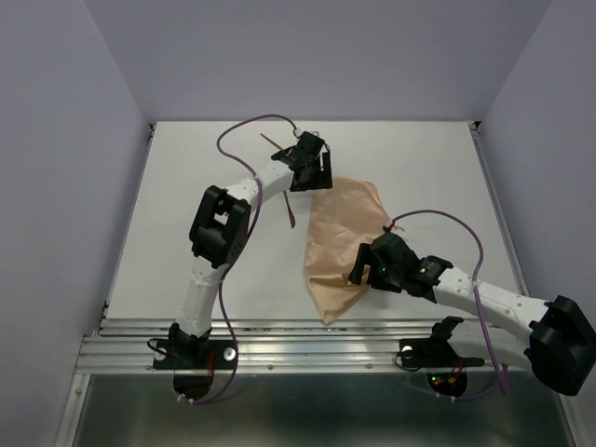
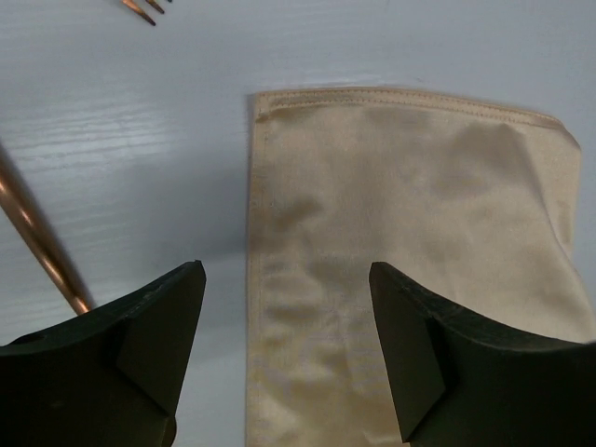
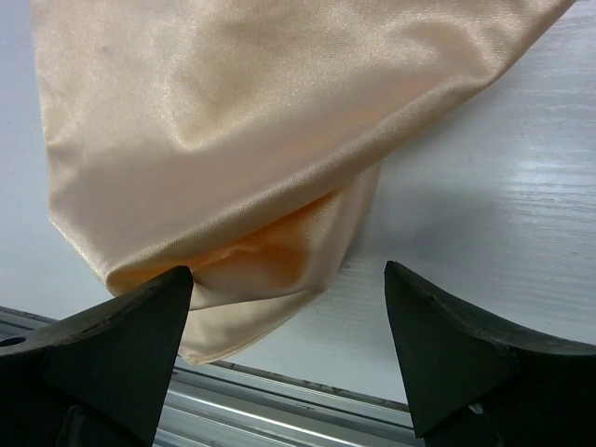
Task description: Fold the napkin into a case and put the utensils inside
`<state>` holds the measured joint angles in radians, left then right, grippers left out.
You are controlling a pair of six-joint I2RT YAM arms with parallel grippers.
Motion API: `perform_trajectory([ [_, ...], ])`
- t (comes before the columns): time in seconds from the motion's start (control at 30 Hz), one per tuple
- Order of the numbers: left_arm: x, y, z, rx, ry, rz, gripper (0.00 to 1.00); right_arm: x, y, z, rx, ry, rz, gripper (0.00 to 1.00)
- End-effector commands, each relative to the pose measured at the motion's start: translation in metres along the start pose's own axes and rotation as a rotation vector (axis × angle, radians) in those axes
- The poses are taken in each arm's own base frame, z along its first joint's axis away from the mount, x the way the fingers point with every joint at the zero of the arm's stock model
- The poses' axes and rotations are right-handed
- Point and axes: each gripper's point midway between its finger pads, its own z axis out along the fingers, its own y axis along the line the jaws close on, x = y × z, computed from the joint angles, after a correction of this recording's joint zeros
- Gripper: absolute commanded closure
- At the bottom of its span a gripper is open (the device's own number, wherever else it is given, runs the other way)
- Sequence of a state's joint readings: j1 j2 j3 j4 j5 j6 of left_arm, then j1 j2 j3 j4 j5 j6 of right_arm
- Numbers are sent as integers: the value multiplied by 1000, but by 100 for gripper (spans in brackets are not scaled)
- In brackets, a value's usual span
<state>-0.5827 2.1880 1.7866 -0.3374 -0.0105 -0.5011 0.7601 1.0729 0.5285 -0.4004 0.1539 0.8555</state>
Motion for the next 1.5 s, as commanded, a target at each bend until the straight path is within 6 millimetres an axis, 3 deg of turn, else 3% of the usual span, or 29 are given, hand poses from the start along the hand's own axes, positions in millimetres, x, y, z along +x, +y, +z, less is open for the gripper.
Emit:
perform_trajectory([
  [0.0,-27,-4,3,-49,-51,62,18,-14,0,-6,28,-63,38,11],
  [0.07,-24,1,21,-82,-34,81,18,-14,-1,-6,35,-60,36,10],
  [0.1,-42,-8,19,-70,-71,89,17,-13,1,-6,32,-59,28,10],
  [0.17,-36,-1,36,-107,-47,104,17,-14,-1,-7,48,-60,24,9],
  [0.2,-47,-7,36,-96,-73,114,19,-15,-2,-7,54,-65,23,9],
  [0.37,-38,4,58,-140,-57,129,21,-18,-2,-8,60,-74,28,9],
  [0.5,-23,9,77,-136,-23,135,29,-17,-2,-6,60,-72,29,9],
  [0.6,-11,13,85,-147,17,142,44,-18,-1,-6,65,-72,25,9],
  [0.7,-8,10,85,-132,28,142,71,-19,-2,-7,70,-72,20,9],
  [0.73,-4,12,84,-131,39,143,87,-20,-2,-6,73,-74,20,9],
  [0.77,-7,9,80,-121,34,143,98,-20,-1,-6,73,-74,17,9],
  [0.8,-6,10,78,-123,38,145,100,-20,-1,-6,73,-74,14,9],
  [0.9,-13,10,62,-128,29,150,100,-20,0,-4,71,-69,10,9],
  [0.97,-28,6,37,-130,-12,148,100,-19,1,-2,71,-64,16,9],
  [1.03,-38,10,14,-150,-52,138,100,-17,2,0,68,-58,32,9],
  [1.07,-30,19,19,-169,-37,138,100,-16,2,2,64,-54,32,9],
  [1.17,-46,27,-18,-192,-94,109,100,-10,6,7,35,-33,24,11],
  [1.3,-44,42,-37,-218,-89,78,100,-3,4,14,45,-6,27,17],
  [1.4,-30,53,-41,-230,-77,75,100,-3,4,15,46,-5,27,21],
  [1.47,-29,54,-47,-226,-82,71,100,-5,5,14,43,-14,27,31],
])
